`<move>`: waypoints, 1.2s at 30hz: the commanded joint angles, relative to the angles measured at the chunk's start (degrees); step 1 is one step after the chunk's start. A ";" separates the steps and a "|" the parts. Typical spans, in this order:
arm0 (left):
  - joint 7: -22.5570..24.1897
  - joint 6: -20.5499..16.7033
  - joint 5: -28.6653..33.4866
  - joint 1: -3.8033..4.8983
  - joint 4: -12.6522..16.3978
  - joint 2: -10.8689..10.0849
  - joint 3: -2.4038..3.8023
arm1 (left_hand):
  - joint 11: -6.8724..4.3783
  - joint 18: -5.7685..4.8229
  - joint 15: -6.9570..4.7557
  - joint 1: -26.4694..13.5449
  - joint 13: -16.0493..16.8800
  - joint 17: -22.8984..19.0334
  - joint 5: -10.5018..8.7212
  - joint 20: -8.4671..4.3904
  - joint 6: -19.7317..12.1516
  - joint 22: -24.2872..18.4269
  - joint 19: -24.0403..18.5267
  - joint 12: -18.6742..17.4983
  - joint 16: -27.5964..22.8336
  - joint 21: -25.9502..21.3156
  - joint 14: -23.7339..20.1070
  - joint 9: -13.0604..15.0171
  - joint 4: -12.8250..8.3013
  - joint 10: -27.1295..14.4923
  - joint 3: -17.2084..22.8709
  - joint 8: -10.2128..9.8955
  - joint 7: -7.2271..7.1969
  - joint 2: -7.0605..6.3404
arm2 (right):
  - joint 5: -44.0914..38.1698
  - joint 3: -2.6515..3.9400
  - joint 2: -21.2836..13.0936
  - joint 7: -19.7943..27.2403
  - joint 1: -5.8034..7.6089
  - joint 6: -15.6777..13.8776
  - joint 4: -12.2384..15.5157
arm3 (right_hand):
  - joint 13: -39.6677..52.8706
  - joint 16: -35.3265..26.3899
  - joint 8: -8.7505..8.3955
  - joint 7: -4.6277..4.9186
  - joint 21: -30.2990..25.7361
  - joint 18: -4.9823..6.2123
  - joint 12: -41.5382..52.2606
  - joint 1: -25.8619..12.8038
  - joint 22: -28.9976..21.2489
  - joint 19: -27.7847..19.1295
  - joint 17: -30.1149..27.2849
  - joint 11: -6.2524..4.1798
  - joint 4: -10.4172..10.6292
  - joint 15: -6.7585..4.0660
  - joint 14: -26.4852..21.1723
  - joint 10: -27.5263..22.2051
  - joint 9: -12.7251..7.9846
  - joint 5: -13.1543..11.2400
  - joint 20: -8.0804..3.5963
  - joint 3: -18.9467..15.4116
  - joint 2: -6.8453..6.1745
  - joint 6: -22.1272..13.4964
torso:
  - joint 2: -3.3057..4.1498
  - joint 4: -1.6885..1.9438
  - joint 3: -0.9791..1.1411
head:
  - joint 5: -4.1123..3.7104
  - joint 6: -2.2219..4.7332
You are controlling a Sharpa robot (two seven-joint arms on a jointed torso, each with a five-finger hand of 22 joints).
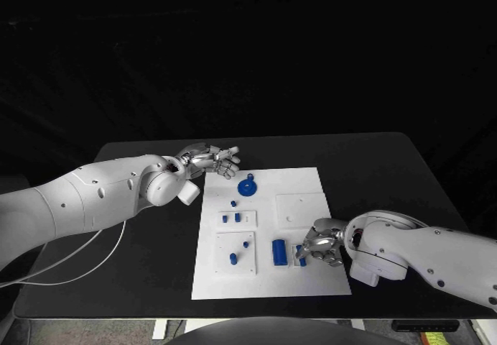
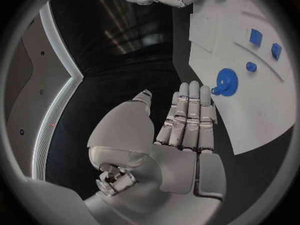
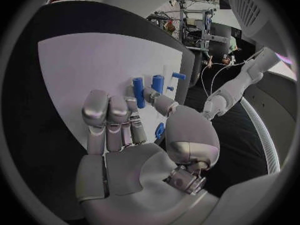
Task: Assemble the parts on the task board
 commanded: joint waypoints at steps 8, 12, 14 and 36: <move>0.25 0.95 0.24 0.03 0.17 -0.04 0.03 | 0.14 0.69 0.15 -0.72 -0.07 0.09 -0.40 0.03 -0.51 0.10 0.38 0.19 -0.40 -0.26 0.37 -0.09 0.06 -0.09 0.36 0.38 -0.05 0.09 | -0.30 -0.12 0.40 0.31 -0.27 0.71 -0.03 | 0.07 -0.14 -0.12 0.09 0.26 5.75 0.15 -0.54 0.23 0.07 -0.08 -0.11 -0.37 -0.46 -0.07 0.39 -0.05 0.19 0.06 -0.09 0.07 0.35 | 0.01 0.01 0.01 | 0.08 -0.03; 0.25 0.96 0.23 0.03 0.16 -0.05 0.03 | 0.13 0.69 0.15 -0.76 -0.07 0.09 -0.41 0.03 -0.51 0.10 0.39 0.20 -0.41 -0.27 0.37 -0.09 0.06 -0.08 0.37 0.38 -0.05 0.11 | -0.24 -0.12 0.54 0.39 -0.27 0.69 -0.03 | 0.09 -0.13 -0.10 0.08 0.25 5.75 0.15 -0.73 0.21 0.07 -0.09 -0.12 -0.41 -0.47 -0.07 0.40 -0.06 0.19 0.05 -0.21 0.02 0.40 | 0.02 0.01 0.01 | 0.11 -0.03; 0.24 0.97 0.23 0.03 0.16 -0.05 0.03 | 0.13 0.69 0.15 -0.77 -0.07 0.09 -0.42 0.03 -0.51 0.11 0.39 0.20 -0.41 -0.28 0.37 -0.09 0.06 -0.08 0.37 0.38 -0.05 0.11 | -0.13 -0.12 0.56 0.40 -0.27 0.71 -0.01 | 0.11 -0.13 -0.11 0.09 0.24 5.75 0.14 -1.16 0.20 0.07 -0.09 -0.11 -0.32 -0.46 -0.07 0.41 -0.07 0.19 0.07 -0.52 -0.17 0.43 | 0.01 0.01 0.01 | 0.16 -0.05; 0.10 1.11 0.20 0.03 0.04 -0.04 0.03 | 0.11 0.69 0.14 -0.87 -0.07 0.12 -0.45 0.02 -0.51 0.14 0.39 0.23 -0.45 -0.32 0.37 -0.12 0.03 -0.04 0.41 0.40 -0.06 0.12 | 1.31 -0.12 0.33 1.46 -0.27 0.60 -0.01 | 0.44 -0.12 -0.46 0.01 0.04 5.75 -0.25 -7.75 0.00 -0.32 -0.12 -0.20 -1.73 -0.58 -0.27 0.15 -0.24 0.20 -0.38 -12.34 -4.27 0.19 | 0.00 -0.01 0.05 | 0.23 -0.13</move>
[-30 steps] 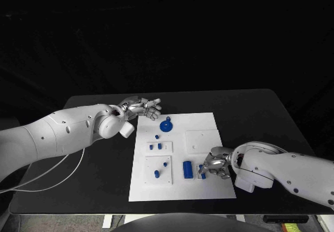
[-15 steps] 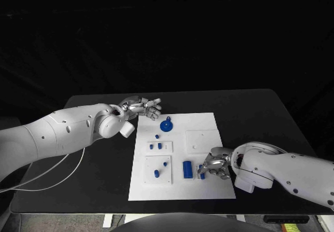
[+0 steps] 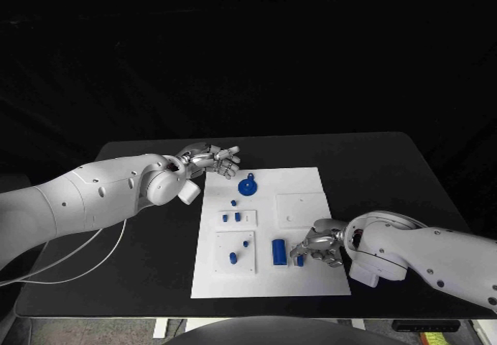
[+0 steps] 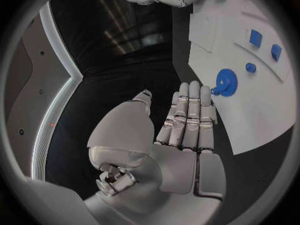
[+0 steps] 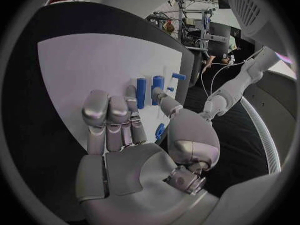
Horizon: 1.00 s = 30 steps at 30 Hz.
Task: Assemble the parts on the task board
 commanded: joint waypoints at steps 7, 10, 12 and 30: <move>0.27 0.94 0.19 0.03 0.07 0.06 0.03 | 0.10 1.08 0.14 -0.72 -0.06 0.09 -0.24 0.02 -0.51 0.09 0.40 0.23 -0.24 -0.34 0.38 -0.08 0.02 -0.04 0.44 0.40 -0.06 -0.02 | 0.66 -0.03 -0.10 1.90 -0.12 0.34 0.56 | 0.11 -0.13 -0.19 -0.01 -0.01 5.73 -0.09 -0.51 -0.03 -0.23 -0.08 -0.23 -0.10 -0.38 -0.04 0.16 -0.10 0.36 -0.31 -0.57 0.08 0.21 | 0.01 0.00 0.00 | -0.02 0.09; 0.26 0.95 0.19 0.03 0.05 0.04 0.03 | 0.10 1.08 0.14 -0.72 -0.06 0.09 -0.24 0.01 -0.51 0.09 0.40 0.24 -0.24 -0.34 0.38 -0.08 0.02 -0.04 0.45 0.40 -0.06 -0.02 | 0.44 -0.02 -0.25 1.97 -0.11 0.53 0.62 | 0.11 -0.13 -0.19 -0.01 -0.01 5.73 -0.09 -0.50 -0.03 -0.23 -0.08 -0.23 -0.11 -0.38 -0.04 0.16 -0.10 0.36 -0.32 -0.58 0.10 0.21 | 0.01 0.00 -0.01 | 0.02 0.13; 0.21 0.98 0.19 0.03 -0.01 0.04 0.03 | 0.10 1.08 0.14 -0.72 -0.06 0.09 -0.24 0.01 -0.51 0.10 0.40 0.24 -0.24 -0.35 0.38 -0.09 0.02 -0.03 0.46 0.40 -0.07 -0.02 | 0.37 -0.02 -0.48 1.91 -0.09 0.63 0.67 | 0.12 -0.13 -0.19 -0.02 -0.02 5.73 -0.09 -0.46 -0.04 -0.23 -0.08 -0.23 -0.11 -0.38 -0.04 0.16 -0.11 0.36 -0.33 -0.59 0.15 0.22 | -0.01 -0.02 -0.01 | 0.09 0.17; -0.09 1.14 0.19 0.03 -0.22 0.04 0.03 | 0.09 1.08 0.13 -0.72 -0.06 0.11 -0.25 0.01 -0.51 0.13 0.41 0.24 -0.26 -0.38 0.39 -0.10 0.01 -0.03 0.49 0.41 -0.07 -0.04 | -1.30 0.05 -1.28 1.59 1.05 0.56 1.27 | 0.12 -0.14 -0.20 -0.04 -0.06 5.73 -0.11 -0.33 -0.07 -0.23 -0.09 -0.25 -0.04 -0.40 -0.04 0.20 -0.12 0.37 -0.38 -0.57 0.36 0.25 | 0.00 0.01 -0.01 | 0.22 0.38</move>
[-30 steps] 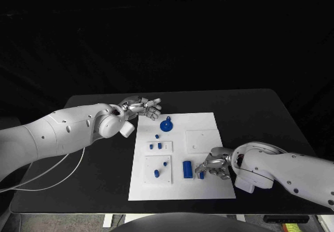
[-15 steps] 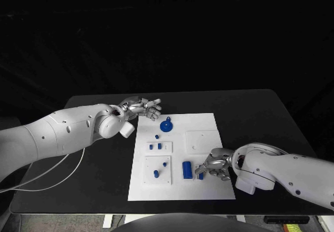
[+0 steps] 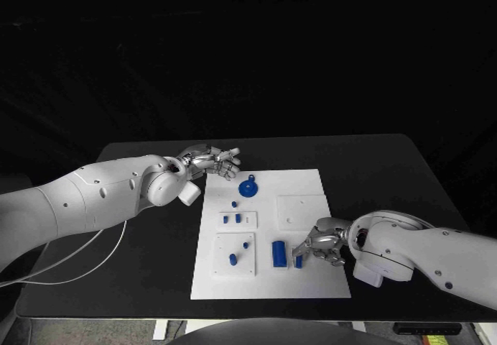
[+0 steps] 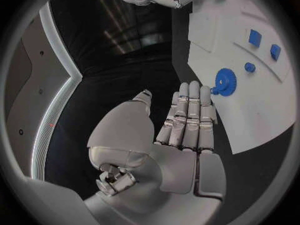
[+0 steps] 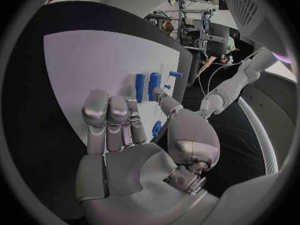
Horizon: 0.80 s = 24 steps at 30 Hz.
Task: Assemble the parts on the task board
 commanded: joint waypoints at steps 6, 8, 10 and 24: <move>0.09 1.06 0.19 0.03 0.04 0.06 0.03 | 0.09 0.76 0.13 -0.72 -0.07 0.08 -0.26 0.01 -0.51 0.11 0.41 0.25 -0.27 -0.39 0.39 -0.06 -0.15 -0.02 0.35 0.21 -0.07 -0.06 | -0.98 0.03 0.00 0.58 0.23 0.58 0.18 | 0.07 -0.15 -0.04 -0.04 -0.07 5.71 -0.10 -0.28 -0.08 -0.12 -0.09 -0.26 -0.02 -0.42 -0.04 0.21 0.04 0.37 -0.32 -0.22 0.42 0.25 | 0.01 -0.01 0.03 | 0.08 -0.01; 0.05 1.07 0.19 0.03 0.04 0.07 0.02 | 0.09 0.76 0.13 -0.72 -0.07 0.08 -0.26 0.01 -0.52 0.11 0.41 0.25 -0.27 -0.39 0.39 -0.06 -0.15 -0.02 0.35 0.21 -0.07 -0.06 | -0.98 0.03 0.04 0.60 0.24 0.52 0.15 | 0.07 -0.15 -0.05 -0.04 -0.07 5.71 -0.11 -0.25 -0.08 -0.12 -0.09 -0.26 -0.02 -0.42 -0.04 0.21 0.04 0.38 -0.32 -0.21 0.44 0.25 | 0.02 0.00 0.04 | 0.08 -0.01; -0.02 1.13 0.18 0.03 0.04 0.07 0.02 | 0.09 0.76 0.13 -0.72 -0.07 0.08 -0.26 0.01 -0.52 0.11 0.42 0.25 -0.27 -0.40 0.39 -0.06 -0.15 -0.02 0.36 0.21 -0.07 -0.07 | -0.98 0.04 0.14 0.72 0.24 0.40 0.15 | 0.07 -0.15 -0.06 -0.04 -0.08 5.71 -0.11 -0.20 -0.09 -0.12 -0.09 -0.26 -0.03 -0.42 -0.03 0.22 0.03 0.38 -0.33 -0.20 0.45 0.24 | 0.01 0.01 0.04 | 0.06 -0.03; -0.11 1.18 0.15 0.03 -0.04 0.07 0.02 | 0.08 0.77 0.13 -0.68 -0.07 0.10 -0.26 0.00 -0.53 0.15 0.42 0.26 -0.29 -0.42 0.40 -0.08 -0.16 -0.01 0.41 0.22 -0.07 -0.07 | -1.01 0.08 0.45 1.00 0.33 0.22 0.25 | 0.07 -0.16 -0.09 -0.04 -0.11 5.71 -0.14 0.04 -0.12 -0.11 -0.10 -0.26 -0.05 -0.43 -0.03 0.23 0.00 0.39 -0.37 -0.11 0.54 0.23 | 0.01 0.00 0.02 | 0.06 -0.14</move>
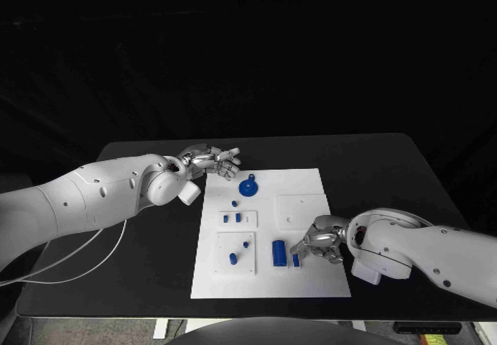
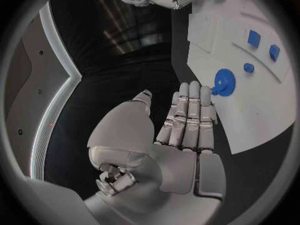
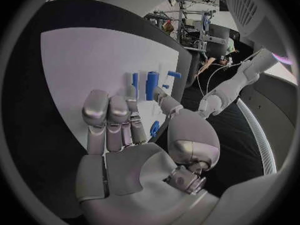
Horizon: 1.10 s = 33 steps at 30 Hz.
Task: Assemble the parts on the task board
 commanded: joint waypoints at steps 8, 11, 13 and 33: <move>0.22 0.89 0.08 0.03 0.07 0.01 0.02 | 0.08 1.12 0.13 -0.66 -0.07 0.06 -0.26 0.00 -0.53 0.10 0.43 0.27 -0.30 -0.21 0.40 -0.09 -0.03 0.00 0.30 0.23 -0.07 -0.08 | -2.42 0.05 -0.58 0.77 0.09 0.68 0.22 | 0.09 -0.17 -0.11 -0.03 -0.12 5.71 -0.12 0.23 -0.08 -0.11 -0.08 -0.26 -0.11 -0.43 -0.03 0.25 -0.02 0.40 -0.40 -0.08 0.49 0.24 | 0.01 0.00 -0.03 | 0.02 -0.03; 0.23 0.91 0.07 0.03 0.08 0.01 0.02 | 0.07 1.12 0.13 -0.65 -0.07 0.06 -0.26 0.00 -0.53 0.10 0.43 0.27 -0.30 -0.21 0.41 -0.09 -0.04 0.01 0.30 0.23 -0.07 -0.09 | -2.62 0.05 -1.01 0.80 0.09 1.33 0.34 | 0.12 -0.16 -0.13 -0.04 -0.11 5.71 -0.15 0.99 -0.09 -0.08 -0.09 -0.26 -0.65 -0.44 -0.01 0.28 -0.06 0.41 -0.46 -0.01 0.07 0.28 | 0.02 -0.01 -0.04 | 0.05 0.03; 0.22 0.90 0.07 0.03 0.10 -0.02 0.02 | 0.07 1.12 0.12 -0.64 -0.07 0.06 -0.26 0.00 -0.53 0.11 0.43 0.27 -0.30 -0.21 0.41 -0.10 -0.04 0.01 0.31 0.23 -0.07 -0.09 | -2.73 0.05 -1.32 0.71 0.09 2.19 0.45 | 0.15 -0.15 -0.14 -0.05 -0.09 5.71 -0.15 2.26 -0.09 -0.04 -0.10 -0.27 -1.64 -0.45 0.02 0.33 -0.09 0.45 -0.52 0.20 -0.29 0.33 | 0.01 0.01 -0.03 | 0.10 0.04; 2.03 -1.07 -0.06 0.03 0.07 0.10 0.03 | 0.04 1.13 0.11 -0.49 -0.06 0.11 -0.25 -0.01 -0.53 0.17 0.46 0.32 -0.30 -0.25 0.46 -0.12 -0.07 0.08 0.41 0.25 -0.07 -0.08 | 1.27 0.05 -2.02 13.13 0.09 -3.35 -4.25 | 0.17 -0.42 -0.60 0.20 -0.42 5.71 -0.45 3.86 -0.37 -0.12 -0.30 -0.04 -1.97 -0.26 -0.02 0.21 -0.43 0.58 -0.27 0.23 -0.51 -0.12 | -0.06 -0.01 -0.08 | -0.08 0.98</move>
